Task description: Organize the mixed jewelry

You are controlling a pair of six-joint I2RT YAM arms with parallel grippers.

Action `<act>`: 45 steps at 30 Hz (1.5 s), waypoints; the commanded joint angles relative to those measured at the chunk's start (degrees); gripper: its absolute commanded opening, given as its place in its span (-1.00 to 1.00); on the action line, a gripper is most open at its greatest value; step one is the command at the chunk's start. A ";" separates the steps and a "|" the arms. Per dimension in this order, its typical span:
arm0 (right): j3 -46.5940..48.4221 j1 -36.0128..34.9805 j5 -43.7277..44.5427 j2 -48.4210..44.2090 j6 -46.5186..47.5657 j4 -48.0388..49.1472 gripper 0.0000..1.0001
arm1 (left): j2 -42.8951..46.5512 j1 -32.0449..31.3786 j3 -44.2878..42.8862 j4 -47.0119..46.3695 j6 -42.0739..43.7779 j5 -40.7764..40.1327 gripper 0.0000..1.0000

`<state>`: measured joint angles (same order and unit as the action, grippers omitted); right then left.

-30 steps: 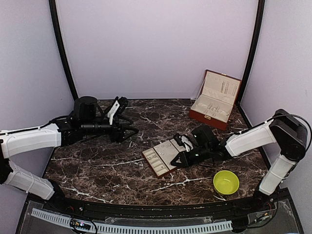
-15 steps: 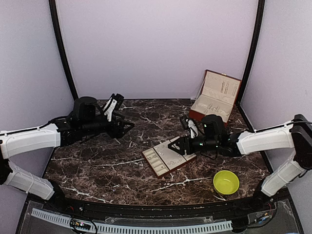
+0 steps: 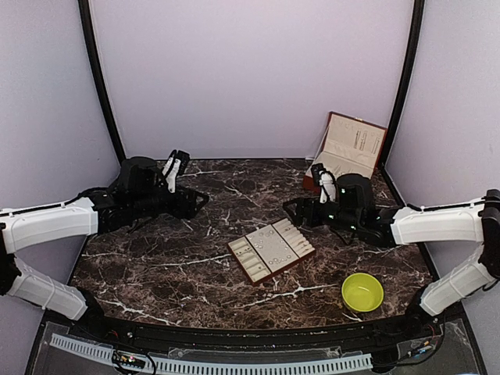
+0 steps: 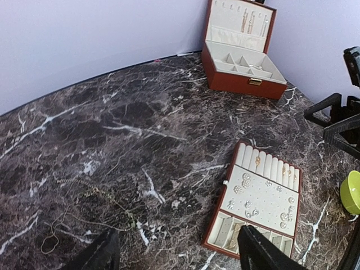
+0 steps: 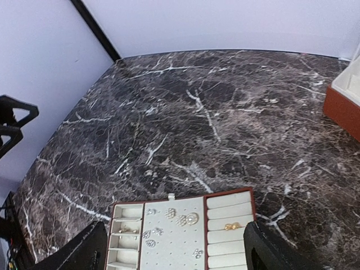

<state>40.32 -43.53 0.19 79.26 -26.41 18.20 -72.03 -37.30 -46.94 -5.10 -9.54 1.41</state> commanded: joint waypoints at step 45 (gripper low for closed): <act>12.70 25.70 15.52 5.67 -1.57 -22.76 0.55 | -3.60 19.09 -0.73 20.61 -10.12 2.49 0.48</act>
<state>49.43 -21.65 11.55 83.48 -27.14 2.17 -74.00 -19.92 -42.44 13.98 -27.40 1.61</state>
